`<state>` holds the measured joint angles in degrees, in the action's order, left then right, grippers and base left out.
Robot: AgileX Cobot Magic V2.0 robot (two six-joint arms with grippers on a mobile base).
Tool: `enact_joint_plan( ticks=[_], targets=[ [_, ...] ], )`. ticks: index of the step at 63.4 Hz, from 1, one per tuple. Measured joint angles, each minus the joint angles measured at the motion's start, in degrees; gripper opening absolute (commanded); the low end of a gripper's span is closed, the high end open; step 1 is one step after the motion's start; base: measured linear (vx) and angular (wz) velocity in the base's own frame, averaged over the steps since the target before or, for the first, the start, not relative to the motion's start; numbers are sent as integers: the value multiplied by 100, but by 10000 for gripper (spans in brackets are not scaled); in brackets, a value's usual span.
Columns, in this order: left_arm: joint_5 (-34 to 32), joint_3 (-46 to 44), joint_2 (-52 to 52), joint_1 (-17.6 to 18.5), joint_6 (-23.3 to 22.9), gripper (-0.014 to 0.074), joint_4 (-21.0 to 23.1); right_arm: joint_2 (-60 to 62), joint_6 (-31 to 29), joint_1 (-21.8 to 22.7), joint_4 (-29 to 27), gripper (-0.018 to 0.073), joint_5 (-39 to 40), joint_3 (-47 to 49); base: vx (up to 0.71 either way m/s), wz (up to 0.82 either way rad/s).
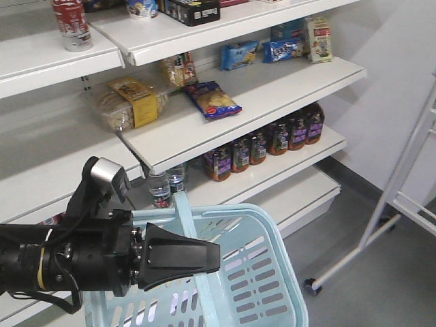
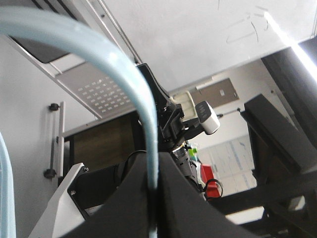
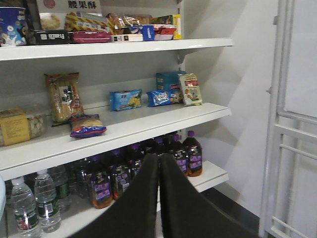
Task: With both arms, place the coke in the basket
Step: 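Drive past the whiteboard toward the snack shelves, then drive up to the shelf with the red Coca-Cola bottle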
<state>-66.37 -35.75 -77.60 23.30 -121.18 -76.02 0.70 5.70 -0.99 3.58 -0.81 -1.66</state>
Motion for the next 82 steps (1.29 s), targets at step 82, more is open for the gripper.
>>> enact_joint_plan(
  ticks=[82],
  targets=[
    [0,0,0,0,0,-6,0,0,0,0,0,-5,0,0,8,31]
  ],
)
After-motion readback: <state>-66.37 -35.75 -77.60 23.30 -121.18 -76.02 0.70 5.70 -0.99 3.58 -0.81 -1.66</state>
